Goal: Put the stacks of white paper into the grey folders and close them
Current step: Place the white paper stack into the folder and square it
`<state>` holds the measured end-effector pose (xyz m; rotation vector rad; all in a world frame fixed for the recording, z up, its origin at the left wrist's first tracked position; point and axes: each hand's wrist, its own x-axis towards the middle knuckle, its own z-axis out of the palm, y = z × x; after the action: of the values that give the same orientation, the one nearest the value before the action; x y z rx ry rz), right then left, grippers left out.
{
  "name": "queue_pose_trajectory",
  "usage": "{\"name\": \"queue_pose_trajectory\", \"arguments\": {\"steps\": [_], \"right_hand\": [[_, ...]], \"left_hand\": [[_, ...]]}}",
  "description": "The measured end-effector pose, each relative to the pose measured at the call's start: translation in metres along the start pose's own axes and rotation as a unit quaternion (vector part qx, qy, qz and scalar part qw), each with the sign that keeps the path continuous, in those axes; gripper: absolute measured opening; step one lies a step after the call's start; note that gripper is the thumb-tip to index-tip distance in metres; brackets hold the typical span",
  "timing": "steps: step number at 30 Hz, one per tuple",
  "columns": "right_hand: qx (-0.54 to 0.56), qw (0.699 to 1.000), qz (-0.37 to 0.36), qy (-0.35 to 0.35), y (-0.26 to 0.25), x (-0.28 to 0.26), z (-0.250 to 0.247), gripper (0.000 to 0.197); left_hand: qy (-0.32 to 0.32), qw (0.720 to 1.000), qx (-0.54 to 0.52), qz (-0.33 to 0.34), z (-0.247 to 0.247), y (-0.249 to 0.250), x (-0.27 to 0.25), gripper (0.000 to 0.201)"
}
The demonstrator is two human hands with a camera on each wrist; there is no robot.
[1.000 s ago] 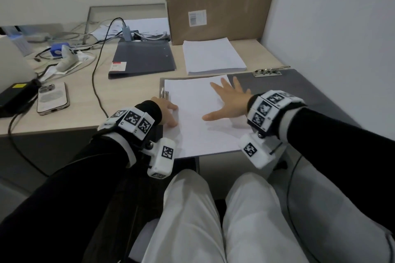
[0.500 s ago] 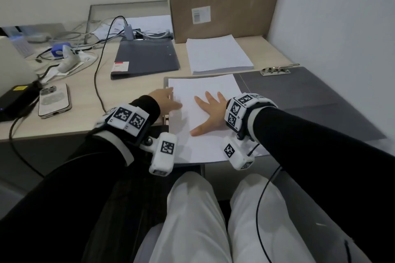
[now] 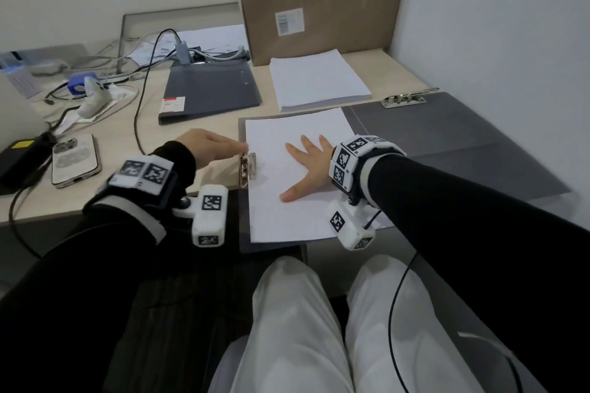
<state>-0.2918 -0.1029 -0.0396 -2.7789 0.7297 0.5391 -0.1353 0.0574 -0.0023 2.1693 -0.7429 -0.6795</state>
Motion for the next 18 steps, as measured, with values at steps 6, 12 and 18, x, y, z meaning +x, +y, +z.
{"name": "queue_pose_trajectory", "arguments": {"steps": [6, 12, 18], "right_hand": [[-0.002, 1.0, -0.001, 0.007, 0.0, 0.0, 0.0, 0.122], [0.001, 1.0, -0.002, 0.007, -0.001, -0.001, 0.001, 0.121], [0.007, 1.0, 0.004, 0.001, -0.003, -0.004, 0.0, 0.117]], "left_hand": [[-0.049, 0.999, 0.024, -0.003, 0.003, -0.013, -0.004, 0.055], [-0.041, 0.99, 0.132, 0.002, 0.023, -0.022, 0.0, 0.1], [-0.027, 0.989, 0.147, 0.006, 0.025, -0.028, 0.0, 0.099]]}}
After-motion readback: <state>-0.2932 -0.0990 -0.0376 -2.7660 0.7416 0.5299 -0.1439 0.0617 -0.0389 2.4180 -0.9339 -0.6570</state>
